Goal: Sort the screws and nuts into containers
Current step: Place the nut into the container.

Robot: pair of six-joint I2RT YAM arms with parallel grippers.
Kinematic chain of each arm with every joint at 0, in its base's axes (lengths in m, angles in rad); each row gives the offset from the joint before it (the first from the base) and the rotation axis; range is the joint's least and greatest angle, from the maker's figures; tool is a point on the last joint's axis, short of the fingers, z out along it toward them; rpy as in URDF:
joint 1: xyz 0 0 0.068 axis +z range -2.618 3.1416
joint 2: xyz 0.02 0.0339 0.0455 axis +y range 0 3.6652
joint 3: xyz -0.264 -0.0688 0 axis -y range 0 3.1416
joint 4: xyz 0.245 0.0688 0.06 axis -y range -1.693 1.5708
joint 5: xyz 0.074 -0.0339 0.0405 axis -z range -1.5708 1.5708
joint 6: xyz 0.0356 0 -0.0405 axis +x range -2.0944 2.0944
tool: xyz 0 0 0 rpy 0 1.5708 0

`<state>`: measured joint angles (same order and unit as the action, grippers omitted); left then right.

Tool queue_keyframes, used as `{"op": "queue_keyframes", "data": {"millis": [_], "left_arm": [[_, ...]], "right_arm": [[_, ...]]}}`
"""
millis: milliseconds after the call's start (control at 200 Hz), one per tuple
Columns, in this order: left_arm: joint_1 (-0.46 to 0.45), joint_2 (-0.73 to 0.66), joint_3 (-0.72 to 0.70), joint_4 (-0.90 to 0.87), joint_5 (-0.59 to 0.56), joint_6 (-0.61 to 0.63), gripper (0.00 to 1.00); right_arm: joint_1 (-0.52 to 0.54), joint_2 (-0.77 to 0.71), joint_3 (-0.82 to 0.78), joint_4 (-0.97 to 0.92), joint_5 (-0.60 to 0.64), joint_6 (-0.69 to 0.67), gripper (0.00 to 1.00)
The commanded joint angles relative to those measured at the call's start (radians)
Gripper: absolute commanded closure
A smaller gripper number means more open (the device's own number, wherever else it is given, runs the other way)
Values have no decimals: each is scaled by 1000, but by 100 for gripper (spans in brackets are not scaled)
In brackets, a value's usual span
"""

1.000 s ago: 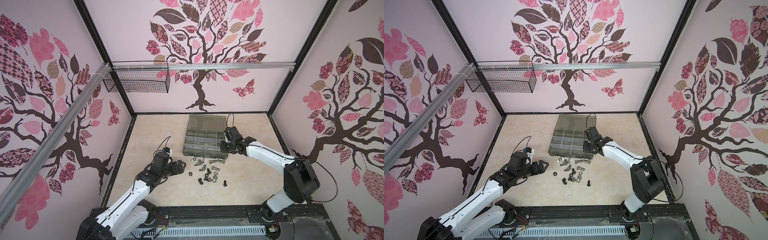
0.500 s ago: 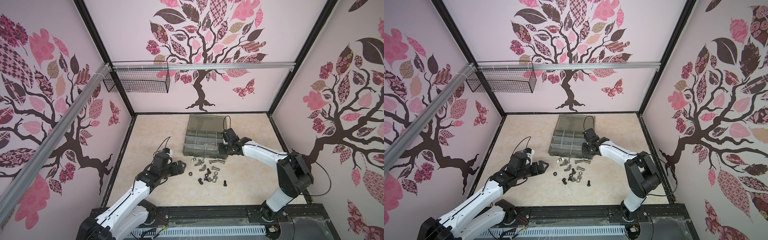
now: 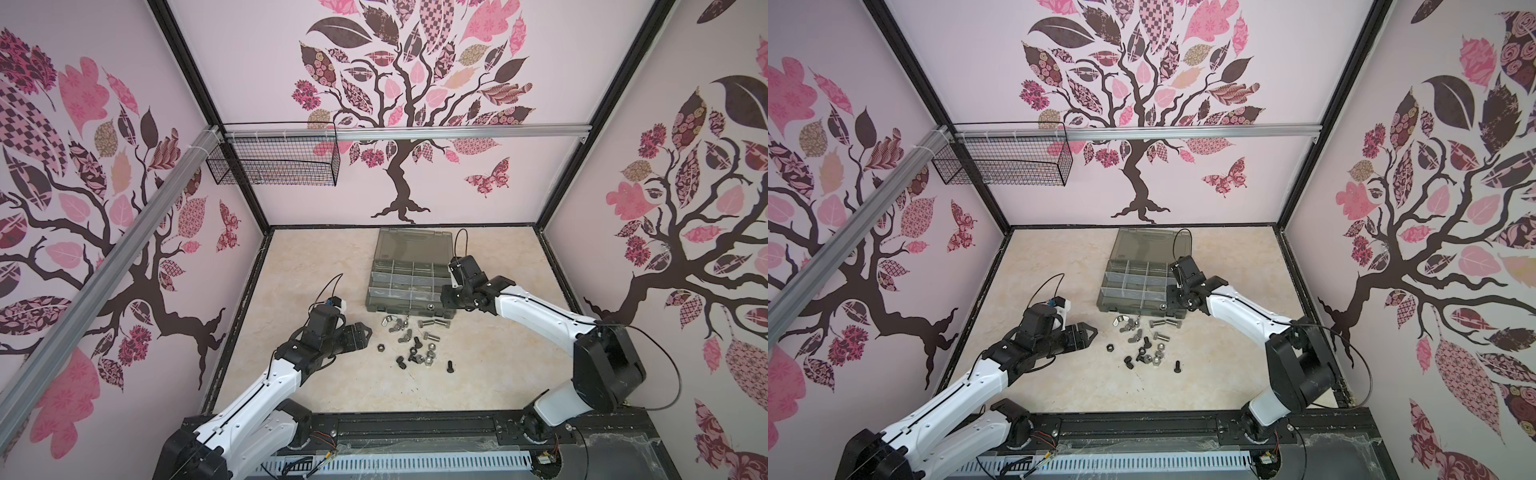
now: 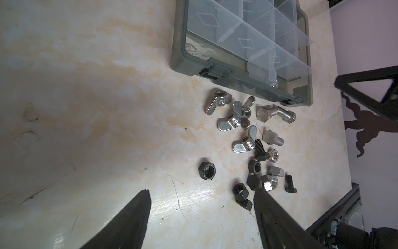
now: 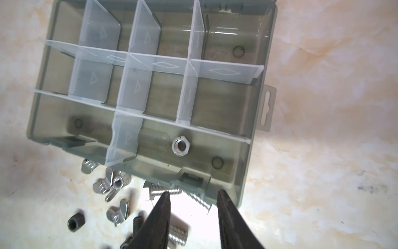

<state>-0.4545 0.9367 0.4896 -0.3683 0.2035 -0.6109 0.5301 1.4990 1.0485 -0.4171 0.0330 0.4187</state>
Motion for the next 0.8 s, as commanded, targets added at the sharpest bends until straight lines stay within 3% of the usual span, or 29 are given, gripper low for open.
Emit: {"op": "queue_keyframes", "data": {"millis": [0, 335, 590, 795], "left_arm": [[-4, 19, 23, 14, 30, 32, 24], [-17, 38, 43, 8, 53, 50, 32], [-122, 72, 87, -19, -9, 78, 32], [-135, 108, 74, 51, 0, 31, 33]], "right_arm": [[3, -95, -44, -50, -18, -21, 61], [2, -266, -228, -53, -55, 24, 60], [4, -329, -327, -47, -94, 42, 60], [3, -375, -372, -46, -135, 57, 61]]}}
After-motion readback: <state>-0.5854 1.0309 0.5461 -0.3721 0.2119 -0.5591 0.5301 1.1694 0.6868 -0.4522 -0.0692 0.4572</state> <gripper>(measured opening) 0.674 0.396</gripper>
